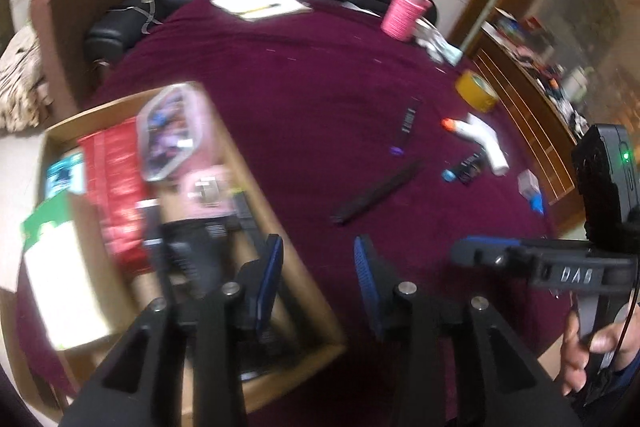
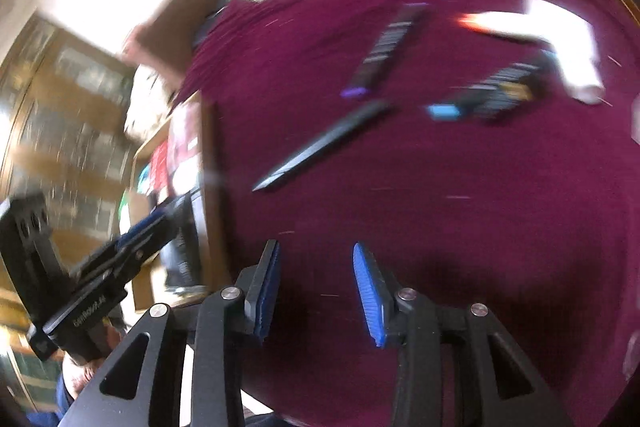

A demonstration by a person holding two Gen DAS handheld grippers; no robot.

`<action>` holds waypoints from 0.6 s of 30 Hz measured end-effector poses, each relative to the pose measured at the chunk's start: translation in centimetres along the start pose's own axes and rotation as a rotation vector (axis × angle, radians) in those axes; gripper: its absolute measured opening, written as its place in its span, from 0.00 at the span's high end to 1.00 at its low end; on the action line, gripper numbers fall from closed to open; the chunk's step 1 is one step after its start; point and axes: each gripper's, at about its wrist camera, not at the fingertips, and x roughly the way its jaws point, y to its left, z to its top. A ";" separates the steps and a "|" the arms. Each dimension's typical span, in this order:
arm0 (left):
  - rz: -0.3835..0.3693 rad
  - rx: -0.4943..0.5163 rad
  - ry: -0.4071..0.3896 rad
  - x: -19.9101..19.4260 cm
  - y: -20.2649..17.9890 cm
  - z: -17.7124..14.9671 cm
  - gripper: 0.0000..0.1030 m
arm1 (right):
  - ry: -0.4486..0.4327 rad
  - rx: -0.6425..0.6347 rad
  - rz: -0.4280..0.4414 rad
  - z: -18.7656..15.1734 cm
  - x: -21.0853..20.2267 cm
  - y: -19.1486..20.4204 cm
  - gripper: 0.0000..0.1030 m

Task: Organize objects
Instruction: 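Move both tools back over the table toward the remaining items, then grasp the white medicine box with the right tool while the left tool grasps a black marker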

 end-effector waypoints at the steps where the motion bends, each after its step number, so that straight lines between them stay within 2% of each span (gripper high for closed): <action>1: -0.002 0.007 0.007 0.5 -1.2 0.1 0.65 | -0.013 0.019 0.001 0.3 -1.0 -1.5 0.60; 4: 0.001 0.007 0.002 1.4 -4.9 -0.1 0.65 | -0.070 0.089 -0.024 1.4 -4.9 -7.3 0.57; 8: -0.013 0.012 0.032 2.5 -9.1 -0.6 0.65 | -0.147 0.172 -0.096 2.9 -9.5 -14.7 0.45; 12: 0.012 0.026 0.040 3.2 -12.1 -1.1 0.65 | -0.146 0.270 -0.107 4.5 -11.4 -21.1 0.41; 15: 0.031 0.037 0.065 3.8 -13.1 -1.2 0.65 | -0.131 0.309 -0.093 5.3 -11.5 -23.0 0.41; 18: 0.061 0.096 0.078 4.2 -13.9 -0.6 0.61 | -0.135 0.351 -0.078 6.2 -11.8 -24.3 0.38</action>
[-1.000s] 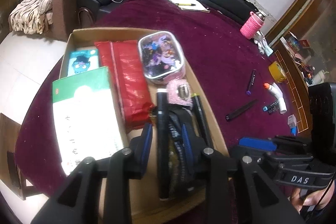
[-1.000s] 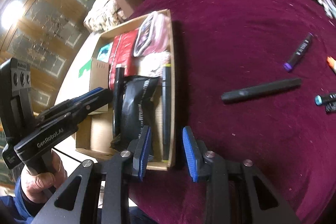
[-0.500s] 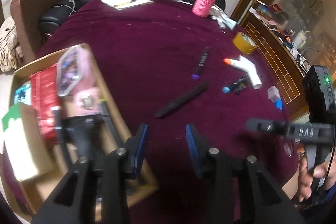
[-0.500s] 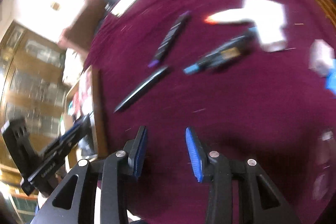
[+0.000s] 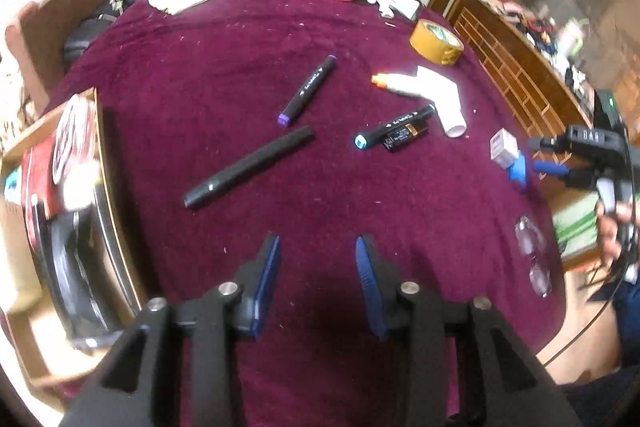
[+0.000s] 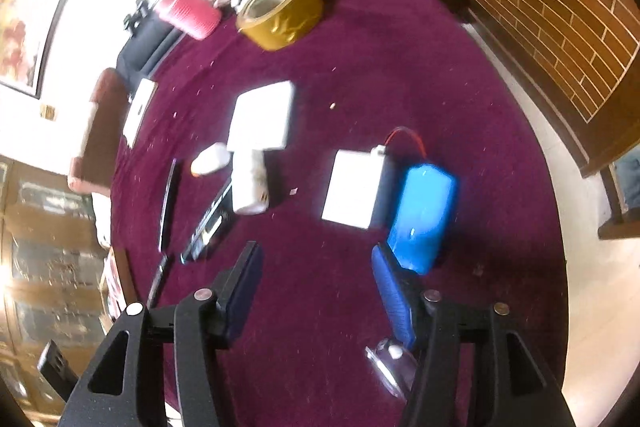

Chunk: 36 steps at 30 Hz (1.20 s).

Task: Organize objects
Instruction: 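Grasp the white medicine box with the right tool while the left tool grasps a black marker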

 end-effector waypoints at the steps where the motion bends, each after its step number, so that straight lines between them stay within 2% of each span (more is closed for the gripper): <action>1: 0.029 0.025 -0.003 0.1 0.0 0.5 0.57 | -0.008 0.021 0.008 0.5 -0.1 -0.3 0.36; 3: 0.042 0.051 0.011 0.8 0.2 1.4 0.51 | -0.024 0.046 -0.001 1.2 -0.3 -0.8 0.33; 6: 0.040 0.091 0.020 2.0 0.8 2.9 0.51 | -0.045 0.068 -0.037 2.0 -0.4 -1.0 0.32; 11: 0.042 0.118 0.025 3.6 2.0 4.6 0.51 | -0.010 0.041 -0.107 2.8 1.8 -0.1 0.32; 13: 0.031 0.114 0.034 4.4 2.5 5.1 0.50 | -0.016 0.021 -0.189 3.1 2.9 0.3 0.32; 15: 0.039 0.131 0.045 5.0 2.6 5.4 0.50 | -0.007 0.019 -0.182 3.4 3.9 0.3 0.32; 17: 0.038 0.159 0.064 5.9 2.5 5.7 0.49 | 0.010 0.006 -0.216 3.5 4.9 0.4 0.33; 19: 0.059 0.202 0.089 6.9 2.4 6.0 0.47 | 0.018 -0.033 -0.247 3.5 5.6 0.8 0.39; 20: 0.068 0.215 0.092 7.2 2.3 6.1 0.47 | 0.019 -0.044 -0.262 3.5 5.8 0.9 0.45; 21: 0.079 0.230 0.095 7.5 2.3 6.3 0.47 | 0.025 -0.054 -0.282 3.5 6.0 0.9 0.56; 23: 0.097 0.247 0.097 8.3 2.5 6.8 0.45 | 0.049 -0.071 -0.287 3.2 6.6 0.6 0.64; 25: 0.098 0.245 0.121 9.4 2.9 7.1 0.41 | 0.030 -0.101 -0.288 2.9 6.2 0.9 0.64; 28: 0.094 0.244 0.149 10.9 3.4 7.2 0.42 | 0.013 -0.106 -0.270 2.8 5.6 0.8 0.64; 30: 0.092 0.247 0.151 11.5 3.4 7.2 0.46 | 0.018 -0.107 -0.255 2.8 5.4 0.7 0.64; 32: 0.102 0.253 0.158 12.3 3.3 7.0 0.63 | 0.017 -0.112 -0.242 2.6 5.1 0.7 0.64; 33: 0.084 0.237 0.138 12.2 3.2 7.0 0.69 | 0.014 -0.115 -0.230 2.5 4.8 0.8 0.64; 36: 0.104 0.216 0.125 12.0 2.7 6.7 0.80 | 0.001 -0.121 -0.196 2.0 3.9 1.0 0.64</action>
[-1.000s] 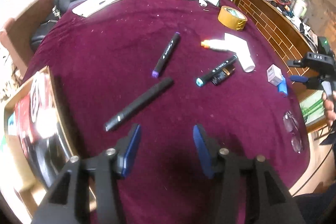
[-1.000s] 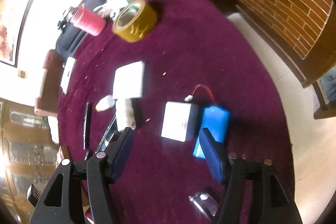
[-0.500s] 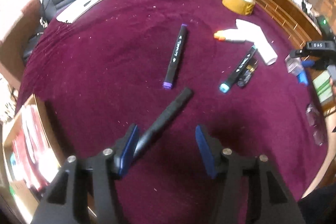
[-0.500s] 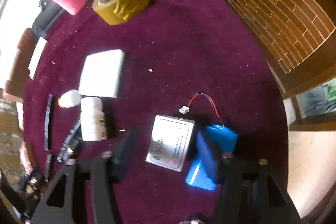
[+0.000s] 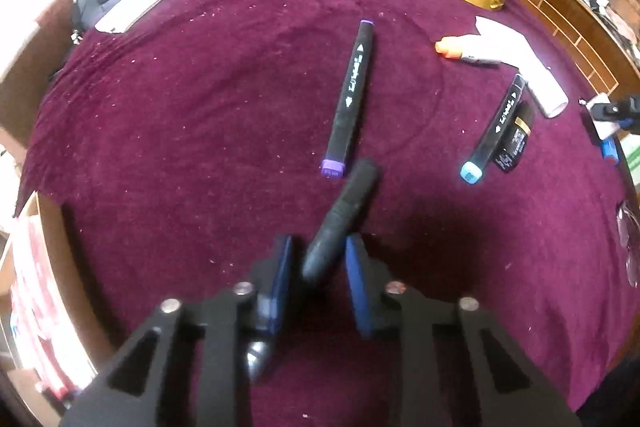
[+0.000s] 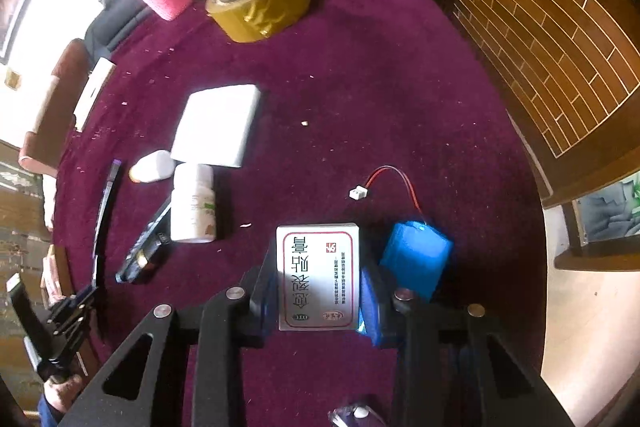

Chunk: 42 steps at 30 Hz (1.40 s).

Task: Organize objects
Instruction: 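Grasp the white medicine box with the right tool while the left tool grasps a black marker, then carry the medicine box and black marker into the cardboard box and release both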

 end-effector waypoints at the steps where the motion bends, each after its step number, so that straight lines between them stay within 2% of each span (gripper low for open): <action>1: 0.006 -0.017 -0.002 -0.1 -0.3 -0.2 0.86 | -0.005 -0.009 0.023 -0.3 -0.5 0.1 0.64; 9: -0.114 -0.228 -0.035 -2.3 -0.9 -2.9 0.86 | -0.033 -0.063 0.137 -2.8 -2.3 1.8 0.64; 13: -0.172 -0.322 -0.073 -4.3 -0.9 -4.7 0.86 | 0.011 -0.134 0.225 -4.3 -1.5 4.3 0.64; 20: -0.150 -0.405 -0.156 -9.2 -0.3 -7.8 0.86 | 0.056 -0.259 0.296 -6.2 -0.6 10.2 0.64; 25: -0.159 -0.464 -0.221 -12.2 2.4 -10.0 0.86 | 0.017 -0.308 0.321 -8.1 -1.5 14.1 0.64; 28: -0.175 -0.465 -0.251 -13.6 3.8 -10.9 0.86 | 0.037 -0.342 0.330 -9.5 -1.7 16.7 0.64; 34: -0.197 -0.534 -0.334 -16.8 7.9 -13.9 0.86 | 0.051 -0.448 0.358 -11.9 -2.1 22.9 0.64; 38: -0.152 -0.568 -0.364 -18.7 11.2 -16.3 0.86 | 0.070 -0.543 0.389 -13.9 -2.3 27.4 0.63; 42: -0.113 -0.631 -0.369 -19.5 14.7 -19.4 0.86 | 0.127 -0.627 0.434 -16.2 -1.3 32.0 0.63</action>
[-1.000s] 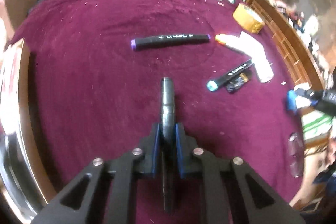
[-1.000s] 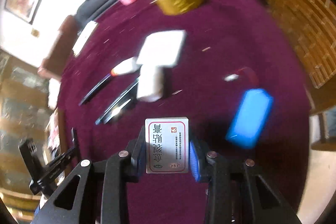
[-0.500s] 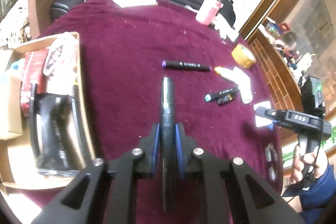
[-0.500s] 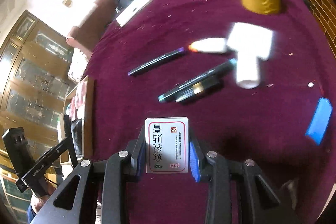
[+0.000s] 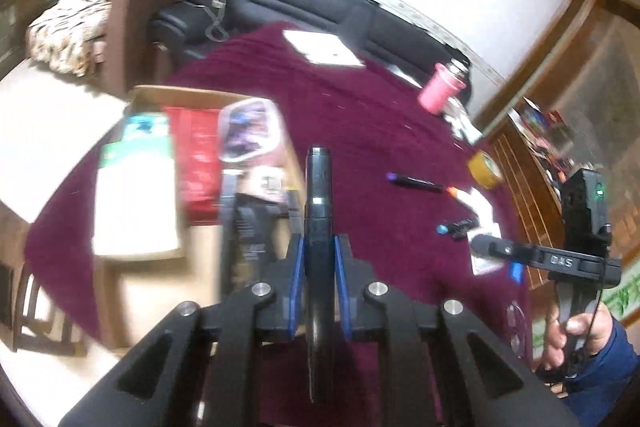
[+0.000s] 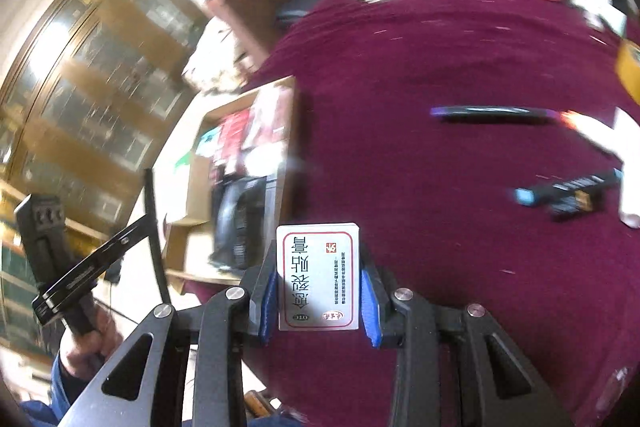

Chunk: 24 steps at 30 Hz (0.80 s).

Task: Organize objects
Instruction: 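Carry the medicine box and black marker into the cardboard box and release both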

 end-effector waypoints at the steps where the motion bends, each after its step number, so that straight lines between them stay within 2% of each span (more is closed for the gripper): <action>1: 0.012 -0.008 -0.001 -0.3 0.9 0.0 0.86 | 0.019 -0.026 0.012 0.2 1.1 1.4 0.63; 7: 0.060 -0.060 0.012 -0.7 5.8 -0.6 0.86 | 0.101 -0.133 0.055 0.4 5.8 7.7 0.63; 12: 0.064 -0.047 0.040 0.5 7.3 -0.6 0.86 | 0.151 -0.184 0.057 0.9 9.7 11.4 0.63; 17: 0.030 -0.005 0.048 1.6 6.9 0.9 0.86 | 0.155 -0.177 -0.003 1.4 11.4 11.4 0.63; 24: 0.020 0.036 0.110 4.8 6.9 2.1 0.86 | 0.163 -0.138 -0.080 2.0 13.0 10.2 0.63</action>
